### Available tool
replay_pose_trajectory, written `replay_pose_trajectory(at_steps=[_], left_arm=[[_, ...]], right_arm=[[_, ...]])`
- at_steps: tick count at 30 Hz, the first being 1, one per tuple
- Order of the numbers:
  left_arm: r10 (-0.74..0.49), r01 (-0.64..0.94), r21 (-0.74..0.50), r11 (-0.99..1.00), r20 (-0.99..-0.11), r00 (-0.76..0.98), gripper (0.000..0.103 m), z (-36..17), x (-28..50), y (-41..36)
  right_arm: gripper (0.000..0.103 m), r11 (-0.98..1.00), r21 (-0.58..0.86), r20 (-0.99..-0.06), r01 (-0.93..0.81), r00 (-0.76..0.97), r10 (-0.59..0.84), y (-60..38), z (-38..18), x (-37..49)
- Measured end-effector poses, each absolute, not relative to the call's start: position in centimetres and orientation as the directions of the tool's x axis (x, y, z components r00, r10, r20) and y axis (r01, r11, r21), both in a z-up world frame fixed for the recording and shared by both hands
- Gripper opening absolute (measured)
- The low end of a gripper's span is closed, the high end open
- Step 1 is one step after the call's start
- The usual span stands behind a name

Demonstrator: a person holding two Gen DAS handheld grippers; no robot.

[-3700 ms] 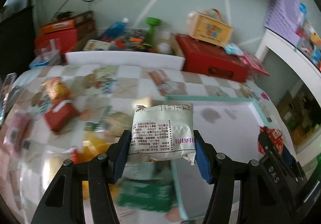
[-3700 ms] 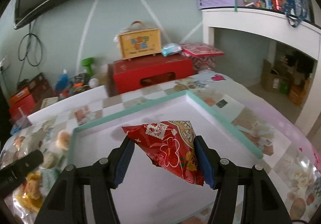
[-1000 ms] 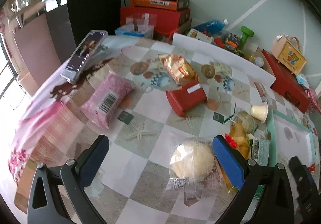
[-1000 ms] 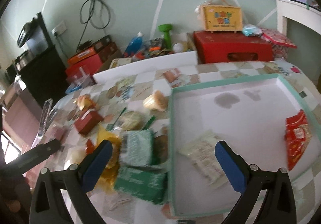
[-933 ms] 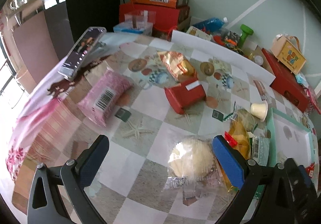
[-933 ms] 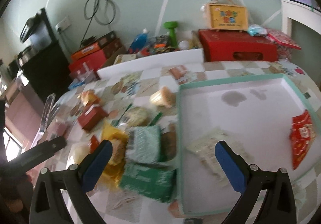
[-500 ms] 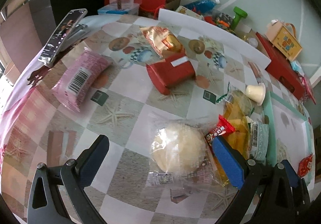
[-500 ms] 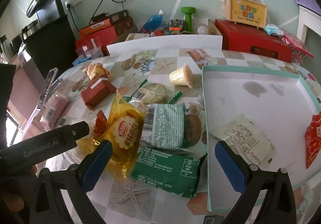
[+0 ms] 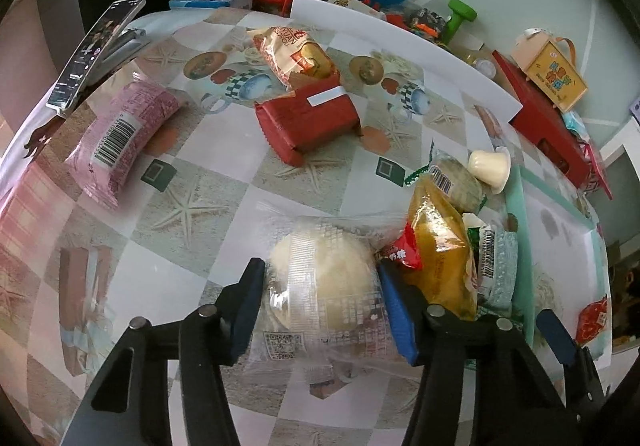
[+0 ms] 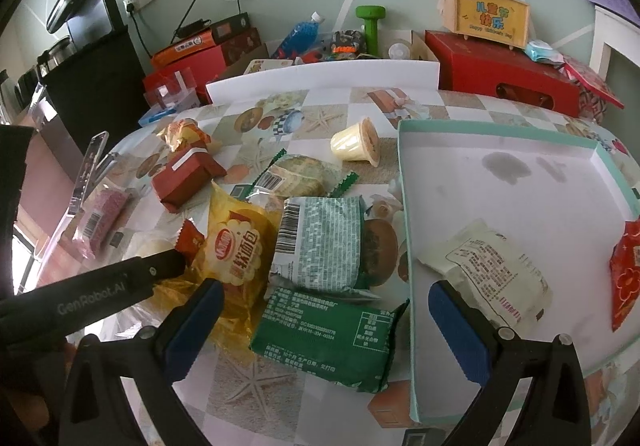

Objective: Organize snacks
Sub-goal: 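Grasp the clear-wrapped bun with the left gripper while the right gripper reaches toward the yellow bread packet, then grasp the yellow bread packet with the right gripper while the left gripper holds the bun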

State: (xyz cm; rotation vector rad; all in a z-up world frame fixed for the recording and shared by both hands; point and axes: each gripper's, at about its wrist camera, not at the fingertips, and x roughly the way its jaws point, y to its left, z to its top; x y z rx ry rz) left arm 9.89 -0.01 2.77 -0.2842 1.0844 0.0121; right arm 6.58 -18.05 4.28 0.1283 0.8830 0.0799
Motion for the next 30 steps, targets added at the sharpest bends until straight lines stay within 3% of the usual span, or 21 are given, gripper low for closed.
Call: replay_pose_trajectory(at_steps=[30], left_arm=[[-0.166, -0.245, -0.32, 0.915, -0.852, 0.497, 0.057, 3.5, 9.7, 4.0]], right_arm=[[0.102, 0.975, 0.204, -0.696, -0.084, 0.688, 0.205, -15.8, 5.3, 6.3]])
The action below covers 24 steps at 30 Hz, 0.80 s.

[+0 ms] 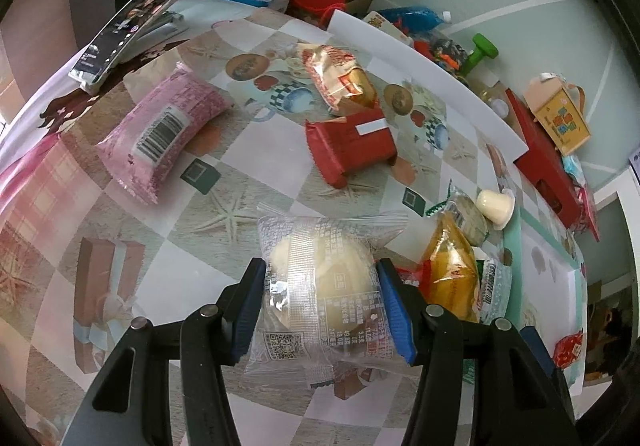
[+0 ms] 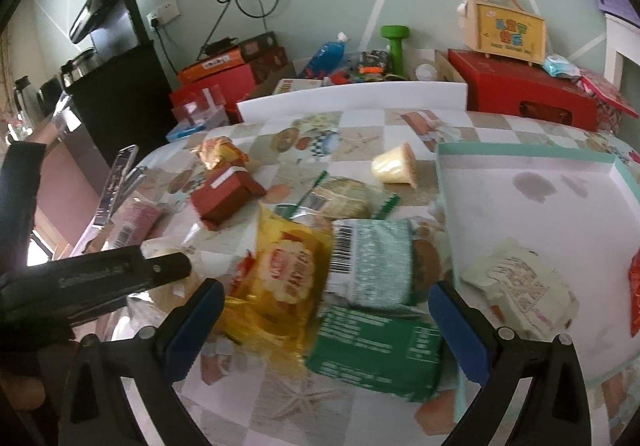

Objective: Organize snacks
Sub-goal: 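Grasp the yellow bread packet with the right gripper while the left gripper holds the bun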

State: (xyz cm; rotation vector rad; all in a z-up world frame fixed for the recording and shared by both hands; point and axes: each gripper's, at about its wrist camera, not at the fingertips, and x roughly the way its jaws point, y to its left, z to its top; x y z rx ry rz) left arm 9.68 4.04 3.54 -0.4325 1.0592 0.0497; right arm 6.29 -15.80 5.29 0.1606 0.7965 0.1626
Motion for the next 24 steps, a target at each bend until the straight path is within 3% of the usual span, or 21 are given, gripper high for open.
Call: replay_pose_trajectory(at_steps=[17, 24], left_arm=[[-0.161, -0.311, -0.348, 0.885, -0.852, 0.498, 0.057, 3.0, 9.4, 7.0], [-0.169, -0.319, -0.361, 0.876, -0.85, 0.498, 0.057, 2.8, 9.3, 7.7]], right_arm=[[0.06, 0.951, 0.209, -0.652, -0.228, 0.692, 0.309, -11.1, 5.8, 6.5], [0.058, 0.965, 0.212, -0.69, -0.154, 0.676, 0.26, -11.8, 4.8, 7.2]])
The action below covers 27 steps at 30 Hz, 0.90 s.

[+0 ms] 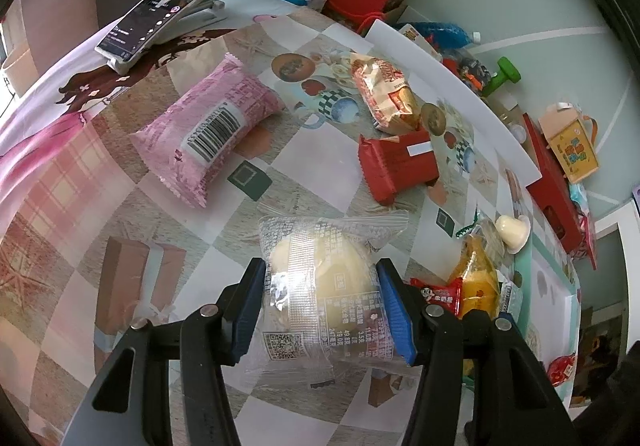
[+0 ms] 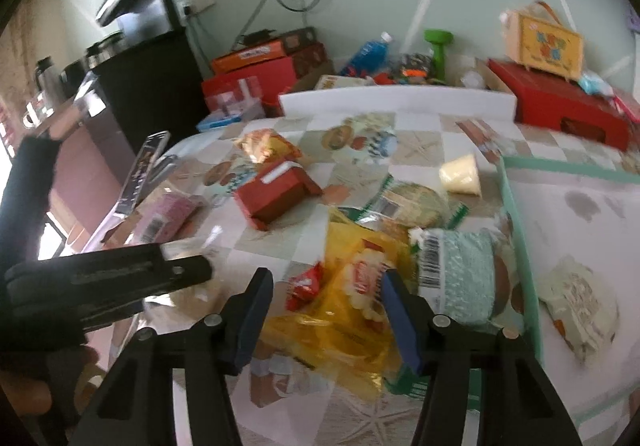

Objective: Organize snacks
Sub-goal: 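Grasp the yellow bread packet with the right gripper while the left gripper holds the bun, then carry the bun and yellow packet into the teal tray and open both grippers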

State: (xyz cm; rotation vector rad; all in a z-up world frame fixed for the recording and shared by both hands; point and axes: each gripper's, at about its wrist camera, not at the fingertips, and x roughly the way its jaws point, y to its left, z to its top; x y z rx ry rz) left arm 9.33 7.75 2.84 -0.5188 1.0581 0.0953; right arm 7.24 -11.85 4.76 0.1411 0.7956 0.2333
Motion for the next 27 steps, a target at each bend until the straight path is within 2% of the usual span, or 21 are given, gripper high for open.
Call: replay_pose_trajectory(at_steps=[2, 8, 16, 18, 27], left_arm=[[-0.17, -0.323, -0.365, 0.873, -0.85, 0.499, 0.057, 2.8, 9.3, 8.0], [-0.171, -0.331, -0.368, 0.869, -0.851, 0.497, 0.057, 2.7, 9.3, 8.2], [-0.171, -0.324, -0.364, 0.873, -0.851, 0.496, 0.057, 3.1, 9.3, 7.9], [-0.171, -0.321, -0.363, 0.875, -0.852, 0.495, 0.057, 3.2, 9.3, 7.8], [-0.161, -0.31, -0.352, 0.883, -0.848, 0.505, 0.057, 3.7, 9.3, 7.2]], right_arm=[[0.054, 0.966, 0.225, -0.702, -0.129, 0.666, 0.252, -12.5, 4.4, 7.5], [0.051, 0.959, 0.269, -0.733, -0.092, 0.627, 0.265, -13.2, 3.4, 7.9], [0.051, 0.971, 0.206, -0.765, -0.12, 0.599, 0.237, -11.7, 2.6, 8.0], [0.046, 0.972, 0.197, -0.769, -0.127, 0.595, 0.234, -11.5, 2.5, 8.0], [0.042, 0.953, 0.275, -0.71, -0.13, 0.641, 0.292, -12.5, 4.1, 7.4]])
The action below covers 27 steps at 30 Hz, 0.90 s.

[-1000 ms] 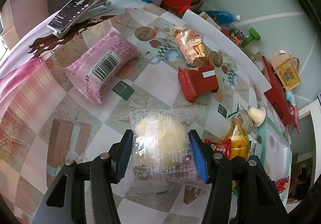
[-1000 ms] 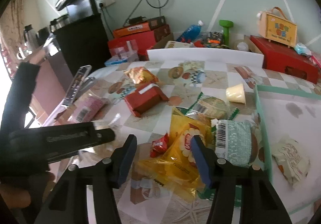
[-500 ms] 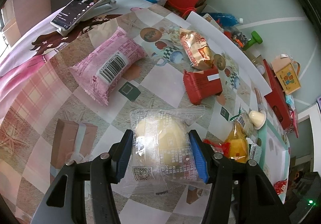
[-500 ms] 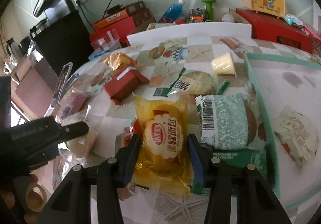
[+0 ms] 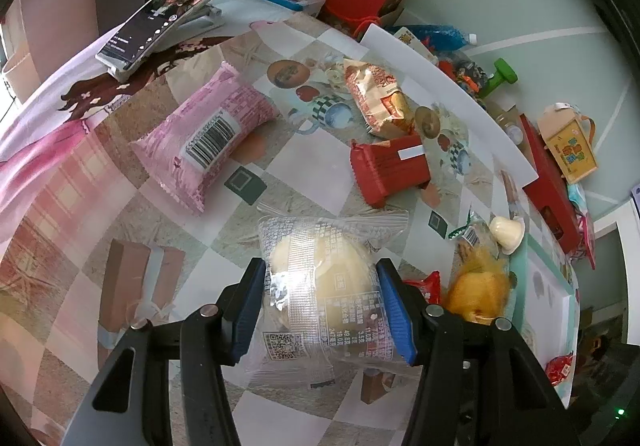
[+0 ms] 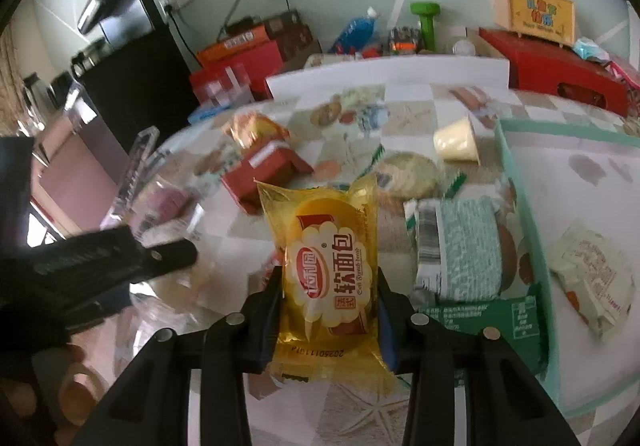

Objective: Organize snacks
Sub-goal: 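Carry the bun and yellow packet into the teal tray and open both grippers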

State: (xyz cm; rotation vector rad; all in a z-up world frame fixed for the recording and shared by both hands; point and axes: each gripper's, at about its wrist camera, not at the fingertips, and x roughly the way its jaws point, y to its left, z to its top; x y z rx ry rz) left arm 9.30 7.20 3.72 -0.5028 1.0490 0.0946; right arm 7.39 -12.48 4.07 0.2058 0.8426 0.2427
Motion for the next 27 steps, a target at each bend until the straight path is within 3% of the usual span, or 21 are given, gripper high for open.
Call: replay_pose_trajectory(at_steps=[10, 27], left_arm=[[-0.153, -0.278, -0.352, 0.894, -0.822, 0.549, 0.057, 5.3, 9.1, 5.7], [-0.253, -0.029, -0.354, 0.935, -0.72, 0.646, 0.057, 9.3, 9.5, -3.4]], right_arm=[[0.042, 0.935, 0.319, -0.591, -0.152, 0.74, 0.322, -13.9, 7.0, 6.1], [0.042, 0.912, 0.406, -0.558, 0.063, 0.807, 0.193, -23.6, 7.8, 5.5]])
